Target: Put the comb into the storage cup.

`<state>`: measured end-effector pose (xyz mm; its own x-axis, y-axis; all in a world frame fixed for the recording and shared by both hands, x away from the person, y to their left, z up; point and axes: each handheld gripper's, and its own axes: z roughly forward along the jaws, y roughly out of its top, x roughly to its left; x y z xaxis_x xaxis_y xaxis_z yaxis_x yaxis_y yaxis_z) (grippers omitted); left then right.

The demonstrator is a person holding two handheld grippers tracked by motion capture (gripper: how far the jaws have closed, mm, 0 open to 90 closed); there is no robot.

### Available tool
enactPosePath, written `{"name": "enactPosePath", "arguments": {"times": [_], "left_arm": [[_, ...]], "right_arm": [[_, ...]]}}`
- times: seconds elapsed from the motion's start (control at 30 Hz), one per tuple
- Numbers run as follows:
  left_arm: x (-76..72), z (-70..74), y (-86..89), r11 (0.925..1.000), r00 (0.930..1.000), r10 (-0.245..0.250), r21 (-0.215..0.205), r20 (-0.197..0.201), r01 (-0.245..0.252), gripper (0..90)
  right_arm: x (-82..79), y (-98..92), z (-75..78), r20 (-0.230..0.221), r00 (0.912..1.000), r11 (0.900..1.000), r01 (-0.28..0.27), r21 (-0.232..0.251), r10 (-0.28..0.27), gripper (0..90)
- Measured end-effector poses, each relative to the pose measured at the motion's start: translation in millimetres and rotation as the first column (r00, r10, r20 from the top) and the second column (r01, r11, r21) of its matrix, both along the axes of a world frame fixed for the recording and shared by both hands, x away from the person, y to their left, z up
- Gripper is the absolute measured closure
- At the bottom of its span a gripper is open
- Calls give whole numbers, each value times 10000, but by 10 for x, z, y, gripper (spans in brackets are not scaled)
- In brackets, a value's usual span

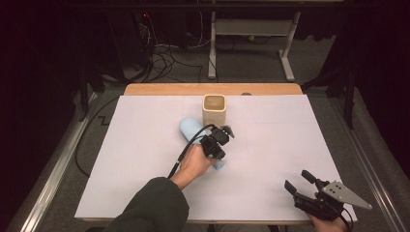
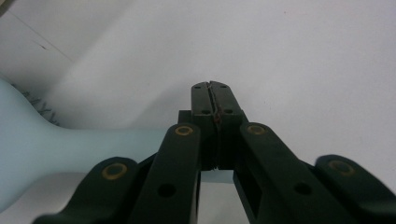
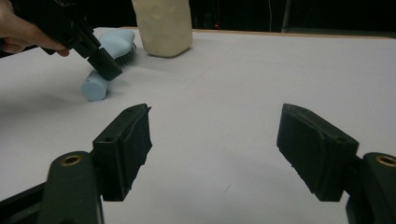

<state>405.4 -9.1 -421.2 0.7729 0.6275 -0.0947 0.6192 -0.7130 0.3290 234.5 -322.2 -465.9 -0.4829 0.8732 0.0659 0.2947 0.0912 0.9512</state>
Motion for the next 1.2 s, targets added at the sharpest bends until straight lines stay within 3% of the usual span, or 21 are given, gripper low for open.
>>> {"name": "enactPosePath", "arguments": {"times": [0.4,1.2], "left_arm": [[-47,-52,57,9999,9998,-55,98,-172,56,895],[-177,-52,378,9984,9986,529,-190,-76,-531,894]], "right_arm": [[14,26,0,14,10000,9999,-88,-68,88,263],[6,20,2,-21,10000,10000,-31,-48,31,263]]}}
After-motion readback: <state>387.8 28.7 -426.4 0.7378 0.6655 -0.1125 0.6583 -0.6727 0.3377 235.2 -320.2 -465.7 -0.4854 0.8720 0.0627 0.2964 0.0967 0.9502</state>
